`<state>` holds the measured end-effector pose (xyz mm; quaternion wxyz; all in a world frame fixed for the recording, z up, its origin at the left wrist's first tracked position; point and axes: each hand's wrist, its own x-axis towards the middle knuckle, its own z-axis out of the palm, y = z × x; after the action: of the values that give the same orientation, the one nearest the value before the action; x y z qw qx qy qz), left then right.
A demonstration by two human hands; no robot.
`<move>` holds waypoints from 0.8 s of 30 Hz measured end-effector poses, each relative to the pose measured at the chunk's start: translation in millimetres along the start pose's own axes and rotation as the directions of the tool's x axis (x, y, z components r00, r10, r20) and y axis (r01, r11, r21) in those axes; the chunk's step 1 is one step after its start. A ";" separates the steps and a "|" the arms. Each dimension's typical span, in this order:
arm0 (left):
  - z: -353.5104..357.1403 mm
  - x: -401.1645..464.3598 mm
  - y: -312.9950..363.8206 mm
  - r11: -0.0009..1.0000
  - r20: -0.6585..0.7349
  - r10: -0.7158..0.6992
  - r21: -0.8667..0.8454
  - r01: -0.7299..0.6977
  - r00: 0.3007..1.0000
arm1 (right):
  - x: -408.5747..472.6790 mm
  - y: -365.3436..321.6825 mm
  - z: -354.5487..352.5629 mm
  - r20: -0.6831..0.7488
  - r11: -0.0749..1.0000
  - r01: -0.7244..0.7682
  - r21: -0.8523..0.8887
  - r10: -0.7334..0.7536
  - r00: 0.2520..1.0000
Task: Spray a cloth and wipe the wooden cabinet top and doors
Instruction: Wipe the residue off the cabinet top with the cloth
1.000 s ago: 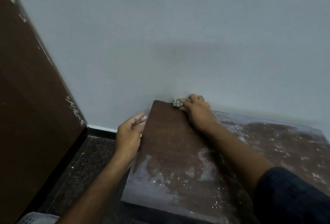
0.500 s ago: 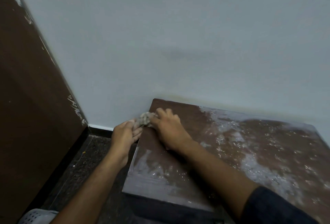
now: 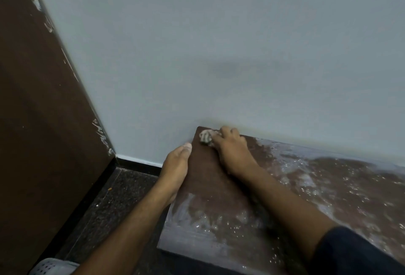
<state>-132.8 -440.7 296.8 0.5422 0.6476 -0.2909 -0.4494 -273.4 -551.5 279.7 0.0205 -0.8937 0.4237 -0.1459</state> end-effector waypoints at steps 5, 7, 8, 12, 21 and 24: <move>-9.0 -3.8 -3.6 0.999 -0.049 -0.030 -0.047 0.027 0.998 | 37.6 -19.2 10.6 -0.002 0.993 -0.114 -0.037 0.114 0.993; -15.0 -7.0 -7.3 0.997 -0.046 -0.032 -0.067 0.029 0.998 | 35.6 -28.6 13.3 0.006 0.995 -0.096 -0.010 0.096 0.995; -17.9 -9.8 -10.7 0.997 -0.044 -0.024 -0.068 0.021 0.999 | 30.6 -31.2 13.5 0.013 0.997 -0.081 0.014 0.081 0.997; -29.3 -25.3 -25.8 0.995 -0.102 -0.015 -0.098 0.005 0.995 | -10.7 -55.1 6.1 0.033 0.994 0.066 0.085 -0.069 0.997; -42.0 -69.6 -43.9 0.993 -0.153 -0.016 -0.121 -0.002 0.988 | -71.2 -66.4 -15.7 0.065 0.988 0.131 0.086 -0.137 0.988; -48.3 -85.0 -43.1 0.992 -0.161 -0.028 -0.127 0.007 0.987 | -74.3 -93.4 -21.7 0.062 0.992 0.042 0.122 -0.050 0.997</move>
<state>-130.5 -335.5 278.4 0.5999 0.6491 -0.2111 -0.4175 -253.7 -433.1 297.3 0.0846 -0.9048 0.3923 -0.1424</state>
